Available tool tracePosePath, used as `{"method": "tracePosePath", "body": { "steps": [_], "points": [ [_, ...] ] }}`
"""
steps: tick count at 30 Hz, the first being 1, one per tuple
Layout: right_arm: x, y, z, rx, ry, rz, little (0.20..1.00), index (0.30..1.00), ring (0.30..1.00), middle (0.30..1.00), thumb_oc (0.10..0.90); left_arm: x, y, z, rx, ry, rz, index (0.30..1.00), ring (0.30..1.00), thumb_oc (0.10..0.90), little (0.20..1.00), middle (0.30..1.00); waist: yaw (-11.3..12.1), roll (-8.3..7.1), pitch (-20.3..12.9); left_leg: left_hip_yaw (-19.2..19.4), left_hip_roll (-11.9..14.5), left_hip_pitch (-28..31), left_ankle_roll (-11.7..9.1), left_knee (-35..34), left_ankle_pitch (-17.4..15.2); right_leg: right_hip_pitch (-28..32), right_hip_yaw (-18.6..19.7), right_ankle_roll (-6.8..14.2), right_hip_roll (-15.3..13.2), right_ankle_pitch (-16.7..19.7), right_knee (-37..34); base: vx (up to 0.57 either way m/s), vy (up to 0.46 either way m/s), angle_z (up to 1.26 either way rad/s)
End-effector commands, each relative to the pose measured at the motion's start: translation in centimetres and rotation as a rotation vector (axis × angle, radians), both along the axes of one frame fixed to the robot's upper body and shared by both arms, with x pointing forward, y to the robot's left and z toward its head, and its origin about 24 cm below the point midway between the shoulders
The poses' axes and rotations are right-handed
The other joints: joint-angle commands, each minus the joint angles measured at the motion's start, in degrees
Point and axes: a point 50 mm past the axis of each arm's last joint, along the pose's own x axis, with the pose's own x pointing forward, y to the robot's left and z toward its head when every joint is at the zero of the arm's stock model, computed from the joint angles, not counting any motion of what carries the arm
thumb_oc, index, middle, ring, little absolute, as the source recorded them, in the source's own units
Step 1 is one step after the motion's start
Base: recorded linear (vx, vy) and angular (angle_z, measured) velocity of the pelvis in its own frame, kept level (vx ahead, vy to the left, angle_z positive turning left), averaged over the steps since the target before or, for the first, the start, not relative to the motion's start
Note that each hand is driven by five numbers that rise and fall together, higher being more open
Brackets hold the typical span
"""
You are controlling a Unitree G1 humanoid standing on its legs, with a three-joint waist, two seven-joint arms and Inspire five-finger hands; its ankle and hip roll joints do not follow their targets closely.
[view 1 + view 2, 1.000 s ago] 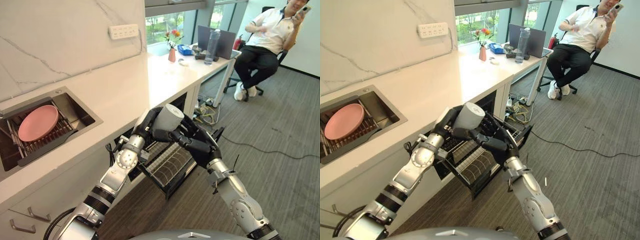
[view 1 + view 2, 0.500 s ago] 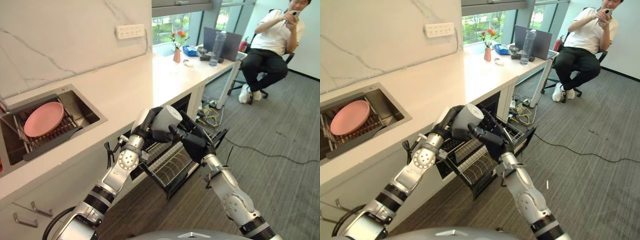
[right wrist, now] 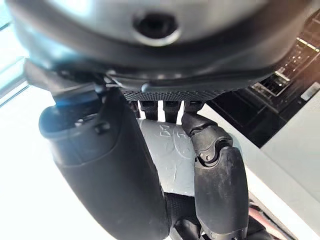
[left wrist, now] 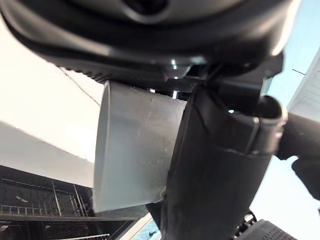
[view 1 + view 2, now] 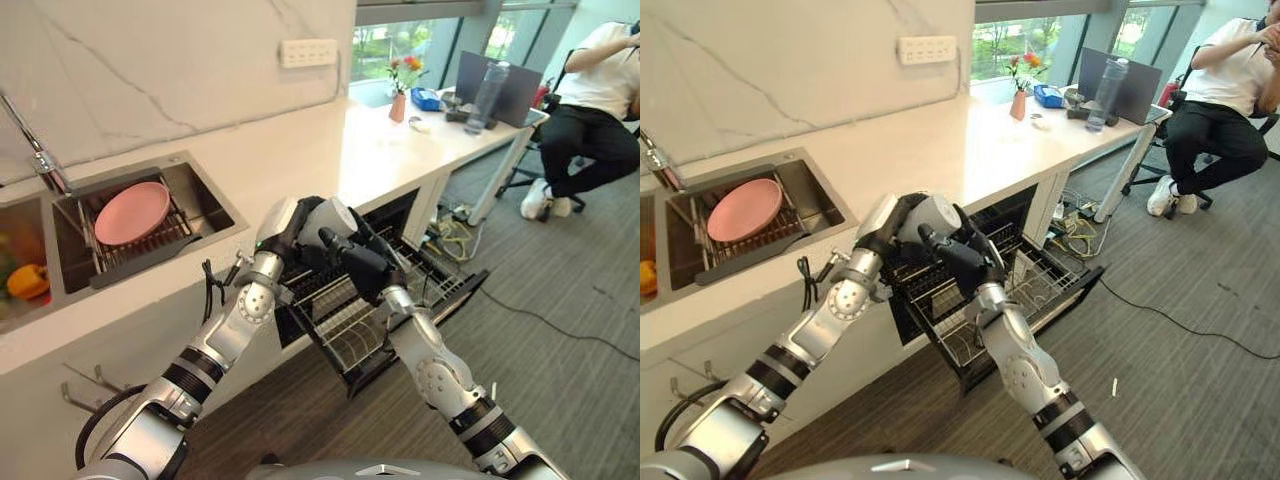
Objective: Place the dishes in the dishwasher.
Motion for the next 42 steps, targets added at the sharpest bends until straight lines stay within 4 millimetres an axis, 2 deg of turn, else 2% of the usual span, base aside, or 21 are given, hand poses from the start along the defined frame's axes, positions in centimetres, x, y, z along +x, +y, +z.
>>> {"method": "tracePosePath", "body": {
  "steps": [1, 2, 4, 5, 6, 7, 8, 18, 27, 28, 29, 32, 33, 36, 37, 38, 40, 41, 42],
  "points": [
    [1.4, 5.8, 7.7, 0.164, -0.284, 0.146, 0.9, 0.9, 0.9, 0.9, 0.8, 1.5, -11.1, 5.3, -0.037, -0.215, -0.296, 0.3, 0.3, 0.4, 0.3, 0.3, -1.5, 0.36, 1.2, -1.5, 0.2, 0.8, -0.3, 0.2, -5.2, -1.0, -1.3, 6.4, -5.8, -1.0, 0.8, -0.05, 0.031, 0.22],
    [1.4, 5.8, 7.7, 0.164, -0.284, 0.146, 0.9, 0.9, 0.9, 0.9, 0.8, 1.5, -11.1, 5.3, -0.037, -0.215, -0.296, 0.3, 0.3, 0.4, 0.3, 0.3, -1.5, 0.36, 1.2, -1.5, 0.2, 0.8, -0.3, 0.2, -5.2, -1.0, -1.3, 6.4, -5.8, -1.0, 0.8, -0.01, 0.041, 0.29],
    [1.5, 7.1, 8.0, 0.172, -0.291, 0.199, 0.9, 0.9, 0.9, 0.9, 0.8, 1.7, -12.4, 5.0, -0.016, -0.217, -0.304, 0.3, 0.3, 0.4, 0.3, 0.3, -1.8, 0.38, 1.1, -1.6, 0.1, 0.9, -0.3, 0.2, -5.4, -0.8, -1.4, 6.4, -6.0, -0.7, 0.9, 0.01, 0.036, 0.04],
    [1.5, 7.3, 8.1, 0.179, -0.29, 0.202, 0.785, 0.785, 0.785, 0.785, 0.723, 1.7, -12.6, 5.1, -0.013, -0.222, -0.311, 0.3, 0.3, 0.4, 0.3, 0.3, -1.8, 0.37, 1.2, -1.6, 0.0, 0.9, -0.3, 0.2, -5.4, -0.8, -1.4, 6.4, -6.0, -0.7, 1.0, 0.0, 0.029, -0.14],
    [1.6, 7.5, 8.3, 0.194, -0.291, 0.205, 0.476, 0.476, 0.476, 0.476, 0.518, 1.6, -12.8, 5.0, -0.009, -0.224, -0.318, 0.3, 0.3, 0.4, 0.3, 0.3, -1.8, 0.36, 1.3, -1.5, 0.1, 0.9, -0.3, 0.2, -5.4, -0.8, -1.4, 6.4, -6.0, -0.7, 1.0, -0.01, 0.009, -0.07],
    [1.6, 7.5, 8.3, 0.194, -0.291, 0.205, 0.476, 0.476, 0.476, 0.476, 0.518, 1.6, -12.8, 5.0, -0.009, -0.224, -0.318, 0.3, 0.3, 0.4, 0.3, 0.3, -1.8, 0.36, 1.3, -1.5, 0.1, 0.9, -0.3, 0.2, -5.4, -0.8, -1.4, 6.4, -6.0, -0.7, 1.0, 0.0, 0.008, -0.05],
    [1.7, 7.8, 8.5, 0.217, -0.289, 0.205, 0.3, 0.3, 0.3, 0.3, 0.4, 1.6, -13.0, 5.2, -0.002, -0.233, -0.325, 0.3, 0.3, 0.4, 0.3, 0.3, -1.8, 0.37, 1.2, -1.5, 0.0, 0.9, -0.3, 0.2, -5.5, -0.8, -1.2, 6.4, -6.0, -0.6, 1.1, 0.0, 0.0, 0.0],
    [1.7, 7.6, 9.1, 0.275, -0.3, 0.183, 0.3, 0.3, 0.3, 0.3, 0.4, 1.4, -13.2, 5.4, 0.005, -0.247, -0.342, 0.3, 0.3, 0.4, 0.3, 0.3, -2.1, 0.62, 1.0, -1.4, -0.1, 1.0, -0.2, 0.2, -5.7, -0.7, -1.4, 6.5, -6.1, -0.6, 1.1, 0.0, 0.005, -0.02],
    [1.9, 6.3, 10.7, 0.323, -0.356, 0.1, 0.3, 0.3, 0.3, 0.3, 0.4, 1.4, -13.5, 5.5, -0.006, -0.246, -0.341, 0.3, 0.3, 0.4, 0.3, 0.3, -2.8, 1.04, 0.5, -1.2, 0.0, 1.4, -0.2, 0.2, -6.0, -0.7, -1.5, 6.5, -6.1, -0.7, 1.0, 0.0, 0.0, 0.0],
    [2.1, 5.6, 11.1, 0.335, -0.371, 0.062, 0.3, 0.3, 0.3, 0.3, 0.4, 1.4, -13.6, 5.5, -0.006, -0.239, -0.344, 0.538, 0.538, 0.558, 0.538, 0.538, -3.1, 1.16, 0.3, -1.1, 0.0, 1.5, -0.2, 0.2, -6.1, -0.6, -1.4, 6.6, -6.1, -0.8, 1.0, 0.0, 0.0, 0.0],
    [2.2, 4.9, 11.3, 0.346, -0.373, 0.017, 0.3, 0.3, 0.3, 0.3, 0.4, 1.3, -13.7, 5.4, -0.008, -0.229, -0.35, 0.9, 0.9, 0.8, 0.9, 0.9, -3.4, 1.29, 0.2, -1.0, 0.1, 1.7, -0.2, 0.2, -6.2, -0.6, -1.4, 6.6, -6.1, -0.9, 1.0, 0.0, 0.0, 0.0],
    [2.4, 3.9, 11.4, 0.338, -0.371, -0.038, 0.3, 0.3, 0.3, 0.3, 0.4, 1.4, -13.7, 5.1, 0.002, -0.218, -0.347, 0.9, 0.9, 0.8, 0.9, 0.9, -3.8, 1.43, 0.1, -0.9, 0.1, 1.9, -0.2, 0.2, -6.3, -0.5, -1.3, 6.5, -6.0, -0.9, 1.1, 0.0, 0.0, 0.0],
    [2.6, 2.9, 11.4, 0.327, -0.363, -0.098, 0.3, 0.3, 0.3, 0.3, 0.4, 1.7, -13.6, 4.9, 0.021, -0.207, -0.334, 0.9, 0.9, 0.8, 0.9, 0.9, -4.1, 1.62, 0.0, -0.8, 0.1, 2.0, -0.3, 0.2, -6.3, -0.4, -1.2, 6.5, -5.9, -1.0, 1.1, 0.0, 0.0, 0.0],
    [2.8, 1.8, 11.5, 0.341, -0.357, -0.159, 0.3, 0.3, 0.3, 0.3, 0.4, 1.9, -13.6, 4.9, 0.043, -0.205, -0.333, 0.9, 0.9, 0.8, 0.9, 0.9, -4.5, 1.87, -0.2, -0.8, 0.2, 2.2, -0.3, 0.2, -6.4, -0.3, -1.1, 6.4, -5.8, -1.2, 1.1, 0.01, 0.002, -0.01],
    [3.1, 0.6, 11.6, 0.354, -0.355, -0.232, 0.3, 0.3, 0.3, 0.3, 0.4, 1.9, -13.6, 4.7, 0.067, -0.195, -0.345, 0.9, 0.9, 0.8, 0.9, 0.9, -4.8, 2.21, -0.4, -0.7, 0.3, 2.4, -0.4, 0.2, -6.5, -0.1, -1.1, 6.4, -5.7, -1.5, 1.2, 0.03, 0.007, -0.02],
    [3.1, 0.6, 11.6, 0.354, -0.355, -0.233, 0.3, 0.3, 0.3, 0.3, 0.4, 1.9, -13.6, 4.7, 0.067, -0.194, -0.346, 0.9, 0.9, 0.8, 0.9, 0.9, -4.8, 2.19, -0.4, -0.8, 0.3, 2.5, -0.4, 0.2, -6.5, 0.0, -1.2, 6.4, -5.7, -1.6, 1.1, 0.0, 0.0, 0.0],
    [3.3, -0.9, 11.3, 0.369, -0.343, -0.319, 0.3, 0.3, 0.3, 0.3, 0.4, 1.9, -13.2, 4.2, 0.068, -0.175, -0.35, 0.9, 0.9, 0.8, 0.9, 0.9, -5.0, 2.43, -0.5, -0.9, 0.4, 2.6, -0.5, 0.2, -6.6, 0.1, -1.2, 6.3, -5.6, -1.9, 1.2, 0.02, 0.003, 0.0],
    [3.6, -2.6, 11.2, 0.375, -0.337, -0.422, 0.3, 0.3, 0.3, 0.3, 0.4, 1.8, -12.0, 3.6, 0.064, -0.147, -0.351, 0.9, 0.9, 0.8, 0.9, 0.9, -5.0, 2.73, -0.7, -1.2, 0.5, 2.6, -0.6, 0.2, -6.5, 0.3, -1.3, 6.2, -5.4, -2.3, 1.3, 0.0, 0.0, 0.0],
    [3.6, -2.5, 11.2, 0.376, -0.336, -0.423, 0.3, 0.3, 0.3, 0.3, 0.4, 1.7, -11.9, 3.5, 0.066, -0.145, -0.351, 0.9, 0.9, 0.8, 0.9, 0.9, -5.1, 2.64, -0.7, -1.3, 0.6, 2.5, -0.6, 0.2, -6.5, 0.3, -1.4, 6.2, -5.4, -2.3, 1.3, 0.0, 0.0, 0.0]
  ]
}}
